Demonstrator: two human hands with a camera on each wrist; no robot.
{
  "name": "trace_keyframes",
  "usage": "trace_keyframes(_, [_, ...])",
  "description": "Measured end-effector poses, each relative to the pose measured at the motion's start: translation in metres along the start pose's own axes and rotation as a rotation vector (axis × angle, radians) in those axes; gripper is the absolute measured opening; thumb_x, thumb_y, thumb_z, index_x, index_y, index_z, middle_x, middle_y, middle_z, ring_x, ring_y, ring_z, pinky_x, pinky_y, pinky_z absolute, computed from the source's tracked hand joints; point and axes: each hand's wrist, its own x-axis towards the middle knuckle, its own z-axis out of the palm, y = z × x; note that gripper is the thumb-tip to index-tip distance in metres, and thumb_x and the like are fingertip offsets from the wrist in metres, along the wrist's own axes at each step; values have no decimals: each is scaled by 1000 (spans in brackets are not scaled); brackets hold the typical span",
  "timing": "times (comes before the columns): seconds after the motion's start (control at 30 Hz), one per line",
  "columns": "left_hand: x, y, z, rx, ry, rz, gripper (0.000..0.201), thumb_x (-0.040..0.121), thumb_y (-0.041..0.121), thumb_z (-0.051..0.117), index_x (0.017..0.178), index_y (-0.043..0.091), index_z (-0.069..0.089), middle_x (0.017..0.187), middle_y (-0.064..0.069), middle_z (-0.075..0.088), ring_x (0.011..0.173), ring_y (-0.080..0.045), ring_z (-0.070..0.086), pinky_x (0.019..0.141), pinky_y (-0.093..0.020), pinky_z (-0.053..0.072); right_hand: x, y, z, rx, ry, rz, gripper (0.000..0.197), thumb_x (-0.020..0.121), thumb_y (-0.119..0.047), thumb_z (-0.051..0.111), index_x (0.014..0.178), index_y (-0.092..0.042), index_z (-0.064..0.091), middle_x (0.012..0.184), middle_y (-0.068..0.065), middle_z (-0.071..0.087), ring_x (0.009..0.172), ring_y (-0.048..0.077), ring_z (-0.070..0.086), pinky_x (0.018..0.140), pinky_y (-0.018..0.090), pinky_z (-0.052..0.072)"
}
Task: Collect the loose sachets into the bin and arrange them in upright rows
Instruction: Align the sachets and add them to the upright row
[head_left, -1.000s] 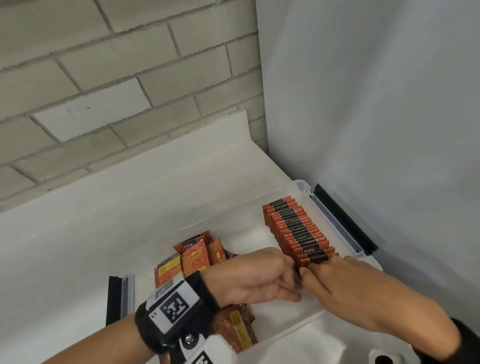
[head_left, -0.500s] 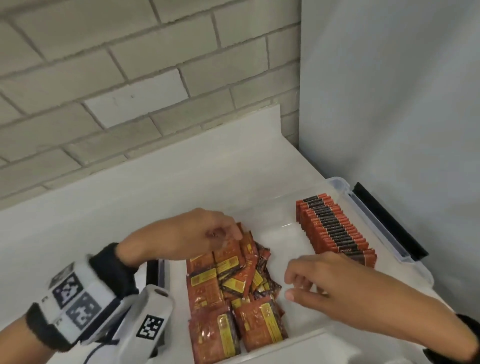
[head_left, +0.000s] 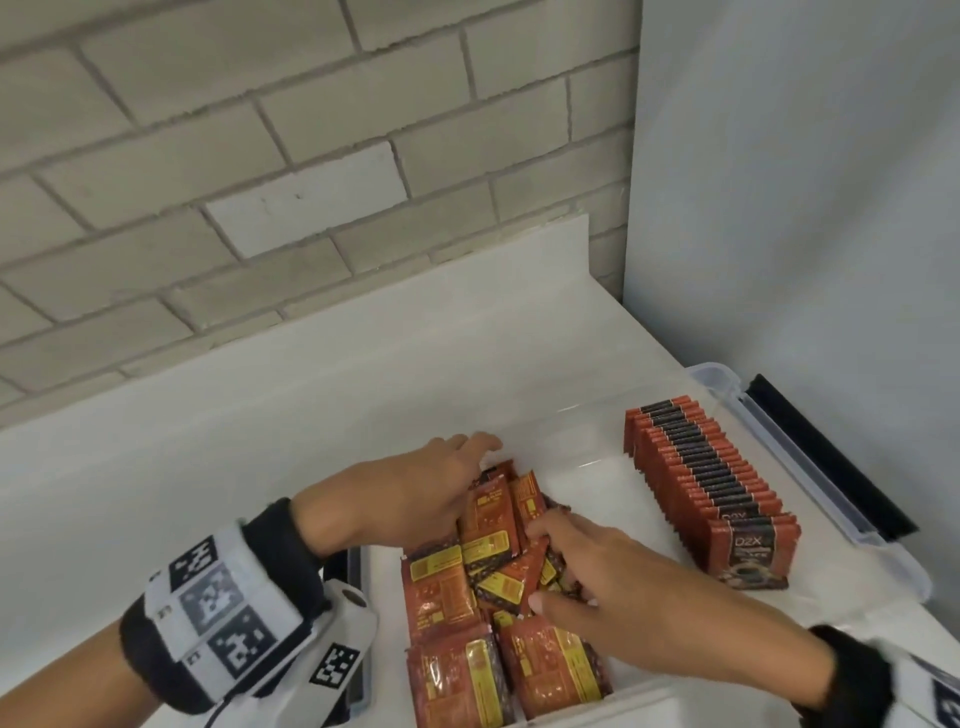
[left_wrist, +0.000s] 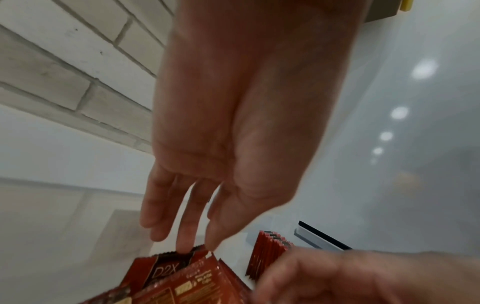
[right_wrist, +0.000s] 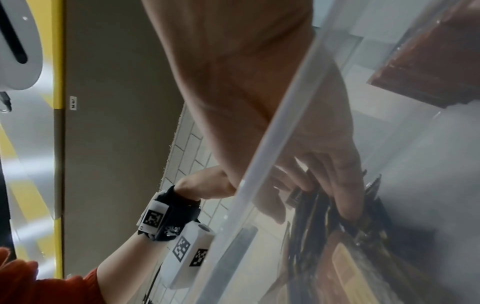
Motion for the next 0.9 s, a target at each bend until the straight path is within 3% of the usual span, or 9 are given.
trace_keyframes(0.1, [3, 3, 2, 2, 0, 15, 54, 101, 11, 39, 148, 22, 16, 137, -2, 42, 116, -19, 49, 92, -28, 43, 5, 1, -1, 71, 19, 1, 51, 97, -45, 45, 140, -34, 21, 110, -16, 46, 92, 0, 53, 82, 21, 46])
trace_keyframes(0.17, [5, 3, 4, 4, -6, 20, 51, 99, 11, 43, 144, 24, 23, 131, 0, 39, 113, -20, 51, 91, -32, 45, 9, 2, 0, 100, 28, 9, 45, 97, -45, 46, 136, -37, 25, 93, -13, 53, 76, 2, 57, 70, 20, 48])
trace_keyframes(0.3, [9, 2, 6, 6, 12, 29, 46, 96, 10, 48, 134, 29, 32, 122, -1, 40, 101, -21, 57, 85, -39, 50, 15, 8, 3, 161, 11, 11, 30, 94, -45, 49, 122, -47, 38, 92, 1, 64, 80, 23, 67, 78, 42, 55])
trace_keyframes(0.47, [13, 2, 6, 27, 53, 119, 39, 96, 8, 45, 129, 26, 33, 117, -6, 52, 91, -23, 59, 76, -37, 50, 16, 4, 2, 244, 26, -44, 32, 96, -36, 50, 116, -56, 36, 87, 17, 66, 80, 38, 64, 75, 48, 52])
trace_keyframes(0.57, [16, -3, 2, 31, 15, 222, 34, 96, 6, 44, 126, 21, 39, 111, -6, 56, 81, -18, 56, 57, -14, 41, 19, 7, 5, 208, 54, -16, 31, 95, -40, 52, 121, -43, 35, 85, 9, 64, 79, 31, 64, 73, 42, 52])
trace_keyframes(0.63, [17, -5, -2, 56, -31, 283, 34, 96, 7, 45, 128, 17, 42, 112, -5, 57, 71, -8, 51, 52, -7, 33, 22, 10, 7, 159, 72, 29, 37, 92, -47, 53, 121, -33, 37, 90, 3, 62, 81, 25, 66, 76, 41, 53])
trace_keyframes(0.7, [18, -4, -4, 128, -46, 337, 36, 96, 12, 49, 131, 19, 43, 112, -1, 57, 71, -2, 50, 57, -8, 33, 24, 11, 8, 134, 88, 54, 40, 90, -51, 55, 117, -27, 39, 93, 0, 60, 82, 21, 66, 78, 41, 55])
trace_keyframes(0.8, [25, -3, -4, 272, -36, 382, 32, 97, 15, 49, 128, 19, 44, 113, -2, 58, 90, -16, 58, 65, -19, 35, 26, 9, 7, 101, 108, 79, 38, 88, -54, 55, 110, -24, 45, 94, -2, 59, 79, 12, 62, 71, 31, 53])
trace_keyframes(0.9, [33, 0, -5, 398, -42, 398, 27, 97, 15, 50, 124, 16, 48, 108, -3, 54, 83, -17, 55, 63, -24, 37, 29, 7, 4, 54, 127, 99, 34, 85, -59, 55, 97, -27, 51, 85, -5, 57, 72, 10, 58, 61, 27, 45])
